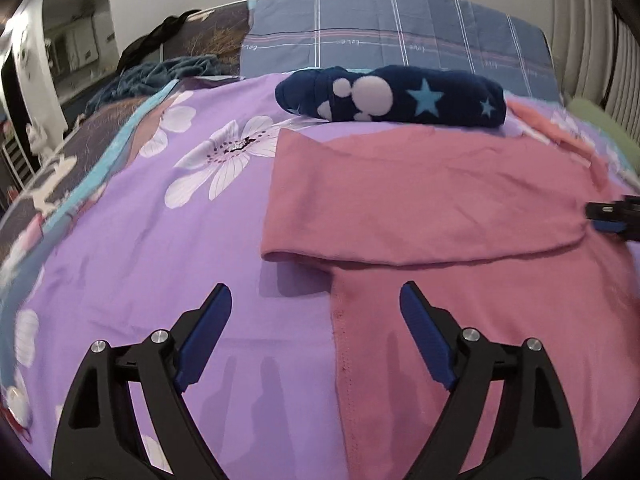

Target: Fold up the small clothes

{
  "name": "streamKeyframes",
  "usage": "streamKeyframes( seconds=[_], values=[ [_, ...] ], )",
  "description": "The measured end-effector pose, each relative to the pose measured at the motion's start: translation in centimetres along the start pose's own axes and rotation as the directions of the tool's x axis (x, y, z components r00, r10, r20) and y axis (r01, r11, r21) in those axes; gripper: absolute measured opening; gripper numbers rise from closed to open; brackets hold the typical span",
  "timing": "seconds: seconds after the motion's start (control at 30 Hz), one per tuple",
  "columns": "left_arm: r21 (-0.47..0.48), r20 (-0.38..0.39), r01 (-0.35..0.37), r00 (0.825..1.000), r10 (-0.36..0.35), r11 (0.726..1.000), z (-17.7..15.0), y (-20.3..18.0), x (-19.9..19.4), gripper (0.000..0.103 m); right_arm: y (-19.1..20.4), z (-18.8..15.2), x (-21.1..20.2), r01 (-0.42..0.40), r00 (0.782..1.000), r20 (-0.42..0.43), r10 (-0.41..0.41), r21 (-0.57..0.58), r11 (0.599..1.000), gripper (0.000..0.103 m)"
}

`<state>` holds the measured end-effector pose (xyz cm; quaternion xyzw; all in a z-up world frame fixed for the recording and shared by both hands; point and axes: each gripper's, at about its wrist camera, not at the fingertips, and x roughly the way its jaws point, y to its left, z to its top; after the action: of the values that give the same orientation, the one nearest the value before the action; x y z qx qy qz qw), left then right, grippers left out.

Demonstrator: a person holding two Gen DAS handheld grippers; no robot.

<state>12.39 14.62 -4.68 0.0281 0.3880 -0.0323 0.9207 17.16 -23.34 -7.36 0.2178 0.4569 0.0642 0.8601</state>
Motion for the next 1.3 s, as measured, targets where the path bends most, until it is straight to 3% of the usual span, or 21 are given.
streamKeyframes(
  seconds=[0.1,0.13,0.17,0.23,0.27,0.33,0.4,0.5,0.63,0.7,0.77,0.83,0.93,1.0,1.03,1.07,1.1,1.13,1.2,1.3],
  values=[
    [0.027,0.023,0.129,0.991,-0.129,0.991,0.5,-2.2,-1.1,0.086,0.4,1.6,1.1,-0.030,1.000,-0.002,0.030,0.016,0.999,0.061],
    [0.058,0.021,0.164,0.986,-0.166,0.985,0.5,-3.5,-1.2,0.084,0.7,2.1,1.4,-0.031,0.999,-0.014,0.031,0.003,1.000,0.057],
    [0.123,0.020,0.215,0.975,-0.219,0.969,0.4,-5.8,-1.5,0.071,1.0,2.4,1.7,-0.030,0.999,-0.027,0.030,-0.012,0.999,0.043],
    [0.216,0.003,0.286,0.956,-0.293,0.934,0.3,-9.5,-1.5,0.052,1.7,2.9,2.6,-0.036,0.996,-0.088,0.031,-0.051,0.998,0.028],
    [0.252,-0.011,0.317,0.946,-0.324,0.914,0.2,-11.3,-1.4,0.050,1.9,3.1,2.6,-0.038,0.994,-0.107,0.031,-0.061,0.997,0.021],
    [0.340,-0.017,0.345,0.932,-0.361,0.875,0.2,-15.1,-1.2,0.050,2.0,3.3,2.5,-0.035,0.992,-0.124,0.025,-0.081,0.996,0.014],
    [0.423,-0.002,0.329,0.932,-0.363,0.844,0.3,-18.3,-0.7,0.050,2.2,3.8,2.0,-0.025,0.993,-0.119,0.011,-0.115,0.993,0.010],
    [0.478,-0.037,0.356,0.922,-0.386,0.803,0.9,-22.2,0.9,0.055,2.7,4.5,1.3,-0.016,0.993,-0.121,-0.005,-0.171,0.985,0.002],
    [0.523,-0.057,0.296,0.948,-0.314,0.799,1.6,-24.8,3.5,0.056,2.8,5.4,0.8,-0.035,0.991,-0.133,0.009,-0.197,0.980,0.002],
    [0.478,-0.098,0.317,0.946,-0.309,0.819,2.4,-24.6,4.8,0.034,2.7,5.8,0.8,-0.035,0.991,-0.130,0.009,-0.194,0.980,0.002],
    [0.383,-0.129,0.380,0.925,-0.359,0.842,3.7,-23.2,5.4,0.004,2.5,6.0,0.9,-0.037,0.991,-0.130,0.011,-0.195,0.980,0.002],
    [0.314,-0.138,0.420,0.908,-0.397,0.852,4.5,-21.9,5.4,0.004,2.1,5.9,1.0,-0.029,0.992,-0.128,0.003,-0.198,0.980,0.002],
    [0.257,-0.143,0.489,0.873,-0.467,0.834,5.2,-20.8,4.6,0.003,1.5,6.0,1.1,-0.039,0.991,-0.130,0.018,-0.164,0.986,0.002],
    [0.275,-0.125,0.479,0.877,-0.463,0.834,5.4,-20.9,3.8,0.004,1.0,5.9,0.9,-0.062,0.989,-0.142,0.044,-0.122,0.991,0.005],
    [0.286,-0.120,0.474,0.880,-0.460,0.833,5.2,-21.2,3.4,0.004,0.7,5.8,0.9,-0.074,0.986,-0.154,0.058,-0.099,0.992,0.018],
    [0.299,-0.118,0.469,0.882,-0.456,0.831,5.1,-21.4,3.3,0.004,0.2,5.6,0.9,-0.089,0.982,-0.170,0.077,-0.061,0.994,0.047],
    [0.311,-0.119,0.464,0.885,-0.451,0.829,5.0,-21.6,3.3,0.004,-0.3,5.4,0.8,-0.101,0.981,-0.168,0.095,-0.029,0.994,0.057],
    [0.320,-0.126,0.463,0.885,-0.448,0.827,4.7,-21.8,3.4,0.004,-0.5,5.3,0.7,-0.107,0.981,-0.165,0.104,-0.011,0.994,0.060],
    [0.321,-0.137,0.464,0.885,-0.445,0.825,4.2,-22.2,3.8,0.004,-0.8,5.1,0.8,-0.121,0.976,-0.183,0.121,0.013,0.993,0.059],
    [0.313,-0.147,0.469,0.883,-0.445,0.826,4.0,-22.1,4.2,0.004,-0.9,5.0,1.6,-0.135,0.963,-0.227,0.145,0.056,0.989,0.049]
  ],
)
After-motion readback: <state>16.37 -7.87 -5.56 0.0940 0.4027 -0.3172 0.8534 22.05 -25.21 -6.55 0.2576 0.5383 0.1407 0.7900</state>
